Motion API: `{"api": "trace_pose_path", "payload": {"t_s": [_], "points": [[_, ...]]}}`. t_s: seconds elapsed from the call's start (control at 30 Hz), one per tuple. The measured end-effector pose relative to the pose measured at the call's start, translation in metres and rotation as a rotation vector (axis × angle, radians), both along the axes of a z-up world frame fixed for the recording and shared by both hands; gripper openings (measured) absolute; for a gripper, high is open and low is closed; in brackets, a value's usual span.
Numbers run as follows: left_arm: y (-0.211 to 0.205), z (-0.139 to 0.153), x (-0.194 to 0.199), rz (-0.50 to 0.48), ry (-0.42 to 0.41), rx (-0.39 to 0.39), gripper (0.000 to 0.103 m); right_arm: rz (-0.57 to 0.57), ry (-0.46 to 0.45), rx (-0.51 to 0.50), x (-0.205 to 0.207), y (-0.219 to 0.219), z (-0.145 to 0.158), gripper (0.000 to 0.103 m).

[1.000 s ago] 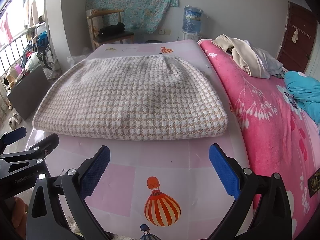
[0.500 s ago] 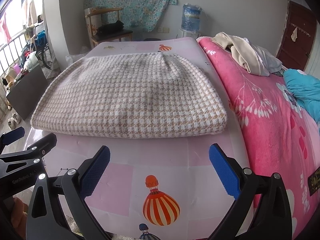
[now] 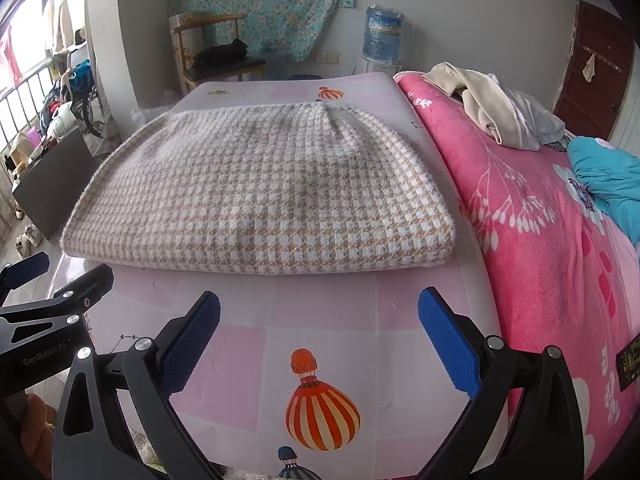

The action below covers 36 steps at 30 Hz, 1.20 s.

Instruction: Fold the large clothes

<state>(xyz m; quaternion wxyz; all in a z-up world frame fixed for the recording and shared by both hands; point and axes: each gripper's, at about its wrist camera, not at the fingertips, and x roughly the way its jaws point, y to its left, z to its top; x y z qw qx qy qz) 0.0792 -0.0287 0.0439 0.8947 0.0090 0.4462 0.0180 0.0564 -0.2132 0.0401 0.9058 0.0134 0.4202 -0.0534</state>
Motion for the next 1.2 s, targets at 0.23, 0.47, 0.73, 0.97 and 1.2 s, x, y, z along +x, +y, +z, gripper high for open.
{"api": "trace_pose_path", "payload": {"t_s": [0.23, 0.47, 0.73, 0.97, 1.2], "points": [[0.0008, -0.0008, 0.0003, 0.002, 0.000, -0.001, 0.095, 0.000, 0.000, -0.002, 0.0000, 0.0008, -0.0002, 0.097], [0.0017, -0.0013, 0.0000, 0.002, -0.002, -0.003, 0.095, 0.002, 0.000, -0.003, -0.0002, 0.0024, 0.0005, 0.097], [0.0015, -0.0010, 0.0008, 0.003, -0.002, -0.003, 0.095, 0.007, -0.001, -0.007, 0.0009, 0.0052, 0.0019, 0.097], [0.0022, -0.0010, 0.0013, 0.004, -0.001, -0.004, 0.095, 0.011, 0.004, -0.008, 0.0021, 0.0058, 0.0013, 0.097], [0.0025, -0.0011, 0.0012, 0.004, -0.002, -0.004, 0.095, 0.011, 0.005, -0.008, 0.0020, 0.0064, 0.0008, 0.097]]}}
